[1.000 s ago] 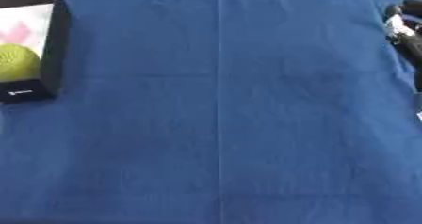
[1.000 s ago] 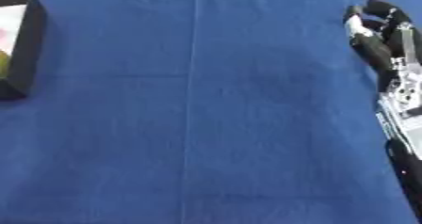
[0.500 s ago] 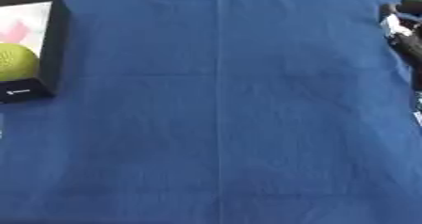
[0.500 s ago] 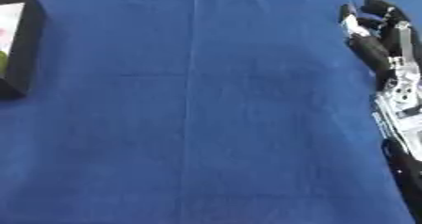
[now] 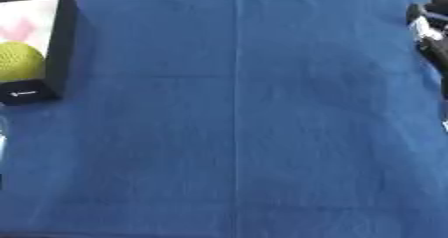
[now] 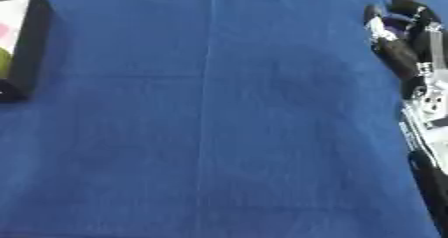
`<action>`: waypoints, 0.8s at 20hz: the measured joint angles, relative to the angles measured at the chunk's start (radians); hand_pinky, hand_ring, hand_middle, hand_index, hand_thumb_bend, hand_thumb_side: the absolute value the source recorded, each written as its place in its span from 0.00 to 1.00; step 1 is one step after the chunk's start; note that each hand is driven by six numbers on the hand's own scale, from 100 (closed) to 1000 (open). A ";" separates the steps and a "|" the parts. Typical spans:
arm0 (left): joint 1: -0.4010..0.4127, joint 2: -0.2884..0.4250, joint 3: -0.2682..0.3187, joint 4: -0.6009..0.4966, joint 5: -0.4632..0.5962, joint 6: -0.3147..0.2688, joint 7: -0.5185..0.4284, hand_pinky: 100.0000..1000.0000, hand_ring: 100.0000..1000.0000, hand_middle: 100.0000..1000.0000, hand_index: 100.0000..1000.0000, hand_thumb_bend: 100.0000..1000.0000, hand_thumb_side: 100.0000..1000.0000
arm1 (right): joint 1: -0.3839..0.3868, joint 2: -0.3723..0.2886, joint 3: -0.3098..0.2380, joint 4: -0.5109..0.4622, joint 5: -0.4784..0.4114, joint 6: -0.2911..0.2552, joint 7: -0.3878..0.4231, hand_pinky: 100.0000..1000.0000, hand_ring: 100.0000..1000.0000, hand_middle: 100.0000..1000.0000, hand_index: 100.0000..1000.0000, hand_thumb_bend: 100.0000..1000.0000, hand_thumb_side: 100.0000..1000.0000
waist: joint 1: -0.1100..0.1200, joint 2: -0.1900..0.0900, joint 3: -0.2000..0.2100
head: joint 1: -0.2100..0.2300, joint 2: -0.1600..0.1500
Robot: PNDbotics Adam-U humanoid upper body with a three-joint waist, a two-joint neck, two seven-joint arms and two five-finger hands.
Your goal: Pick up the objects with one hand, pass them to the other hand, and then place them into the box on the other side of the table.
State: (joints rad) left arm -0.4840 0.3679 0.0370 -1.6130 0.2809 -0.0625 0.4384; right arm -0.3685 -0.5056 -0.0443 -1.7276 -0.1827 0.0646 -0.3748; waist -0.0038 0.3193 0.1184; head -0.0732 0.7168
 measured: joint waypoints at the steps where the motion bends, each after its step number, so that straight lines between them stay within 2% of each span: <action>1: -0.001 -0.005 0.000 0.000 0.000 -0.001 -0.003 0.90 0.66 0.65 0.75 0.11 0.84 | 0.000 0.000 0.000 -0.002 0.003 0.001 0.000 0.69 0.76 0.74 0.78 0.27 0.28 | -0.001 0.003 0.000 | 0.000 -0.003; 6: -0.001 -0.021 0.003 0.000 0.000 -0.005 -0.018 0.90 0.67 0.65 0.76 0.12 0.84 | 0.000 0.005 0.000 -0.017 0.013 -0.003 0.004 0.68 0.75 0.72 0.76 0.28 0.27 | -0.001 0.010 0.000 | -0.003 -0.007; 16: -0.002 -0.036 0.011 0.000 -0.001 -0.012 -0.038 0.91 0.69 0.68 0.79 0.12 0.84 | 0.000 0.014 -0.010 -0.032 0.021 -0.017 0.007 0.69 0.78 0.75 0.78 0.25 0.29 | -0.002 0.012 -0.001 | 0.002 -0.013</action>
State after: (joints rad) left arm -0.4859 0.3321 0.0480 -1.6133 0.2804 -0.0743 0.4002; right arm -0.3684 -0.4921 -0.0544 -1.7599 -0.1619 0.0474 -0.3674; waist -0.0059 0.3309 0.1171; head -0.0714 0.7043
